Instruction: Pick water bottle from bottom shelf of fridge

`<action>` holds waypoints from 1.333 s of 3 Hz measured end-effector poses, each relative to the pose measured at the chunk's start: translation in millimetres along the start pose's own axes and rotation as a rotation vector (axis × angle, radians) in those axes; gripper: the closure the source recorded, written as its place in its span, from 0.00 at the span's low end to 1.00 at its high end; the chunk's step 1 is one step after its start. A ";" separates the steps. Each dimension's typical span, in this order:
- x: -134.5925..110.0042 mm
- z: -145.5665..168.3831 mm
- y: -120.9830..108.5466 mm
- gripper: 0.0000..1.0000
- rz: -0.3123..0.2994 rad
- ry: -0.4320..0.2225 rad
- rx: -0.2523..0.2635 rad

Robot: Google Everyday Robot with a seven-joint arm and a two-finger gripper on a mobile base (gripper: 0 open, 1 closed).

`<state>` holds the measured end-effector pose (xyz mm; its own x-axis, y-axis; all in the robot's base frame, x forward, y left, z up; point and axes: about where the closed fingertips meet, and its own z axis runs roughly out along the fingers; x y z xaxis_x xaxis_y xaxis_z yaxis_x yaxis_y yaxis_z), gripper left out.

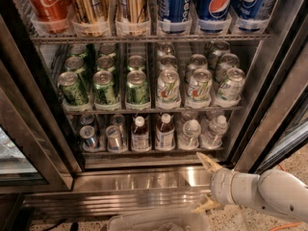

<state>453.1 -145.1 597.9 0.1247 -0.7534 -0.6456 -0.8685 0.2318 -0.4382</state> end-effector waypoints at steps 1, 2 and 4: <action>-1.8 21.8 -0.7 0.00 0.001 -0.059 -0.005; -1.8 21.9 -0.7 0.00 0.001 -0.059 -0.005; 1.3 40.5 -18.1 0.00 0.098 -0.129 0.220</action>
Offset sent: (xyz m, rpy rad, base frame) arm 0.0099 0.0126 -0.0093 0.0425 -0.0107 0.0254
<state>488.4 -125.3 579.7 0.1177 -0.6395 -0.7597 -0.7559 0.4385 -0.4862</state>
